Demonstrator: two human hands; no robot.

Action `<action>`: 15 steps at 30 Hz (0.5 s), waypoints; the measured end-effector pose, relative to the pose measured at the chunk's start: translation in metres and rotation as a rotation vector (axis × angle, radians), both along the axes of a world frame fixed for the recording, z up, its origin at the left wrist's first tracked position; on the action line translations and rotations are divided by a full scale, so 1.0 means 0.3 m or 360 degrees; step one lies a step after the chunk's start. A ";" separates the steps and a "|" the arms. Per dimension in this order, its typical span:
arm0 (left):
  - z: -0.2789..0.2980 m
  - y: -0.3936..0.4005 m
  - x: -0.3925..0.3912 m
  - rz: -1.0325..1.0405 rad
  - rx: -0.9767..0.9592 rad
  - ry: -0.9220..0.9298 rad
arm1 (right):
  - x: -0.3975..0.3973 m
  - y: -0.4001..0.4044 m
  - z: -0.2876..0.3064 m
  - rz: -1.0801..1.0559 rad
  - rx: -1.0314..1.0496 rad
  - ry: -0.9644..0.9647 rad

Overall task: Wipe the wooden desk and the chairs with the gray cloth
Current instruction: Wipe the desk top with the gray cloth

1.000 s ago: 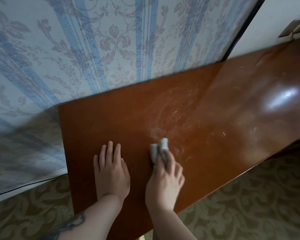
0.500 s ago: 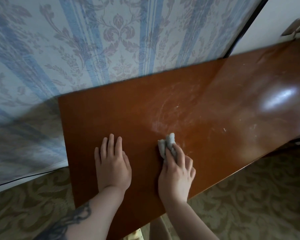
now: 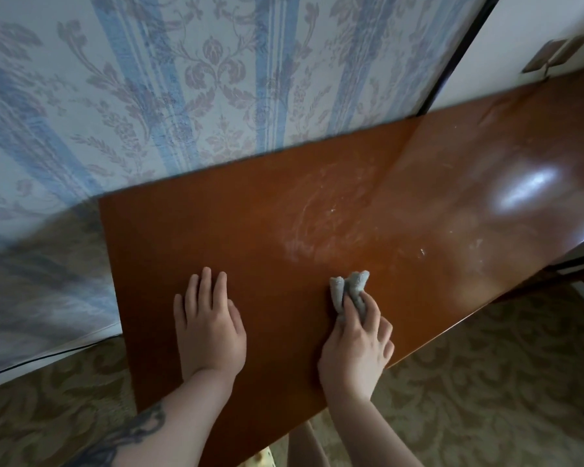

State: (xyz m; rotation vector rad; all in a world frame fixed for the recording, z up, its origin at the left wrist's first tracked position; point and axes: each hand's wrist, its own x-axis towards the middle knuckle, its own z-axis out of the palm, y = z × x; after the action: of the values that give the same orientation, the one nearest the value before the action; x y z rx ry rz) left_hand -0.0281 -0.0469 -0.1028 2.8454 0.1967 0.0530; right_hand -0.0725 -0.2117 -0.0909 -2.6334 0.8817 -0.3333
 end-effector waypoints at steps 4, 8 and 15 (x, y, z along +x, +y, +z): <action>0.002 -0.003 0.007 0.0007 0.0030 0.0046 | 0.043 0.179 0.016 0.0857 -0.0158 -0.0135; -0.006 0.004 0.006 0.0000 -0.0010 0.0018 | 0.067 0.166 -0.003 0.1107 -0.0261 -0.0007; -0.005 -0.002 0.003 0.0000 0.0017 -0.0021 | -0.004 -0.029 -0.007 -0.0056 0.0031 0.0057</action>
State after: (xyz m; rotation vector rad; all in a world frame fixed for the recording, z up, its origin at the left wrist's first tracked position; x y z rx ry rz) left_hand -0.0273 -0.0474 -0.1042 2.8547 0.1941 0.0733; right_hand -0.0738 -0.2204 -0.0931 -2.6160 0.9388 -0.2857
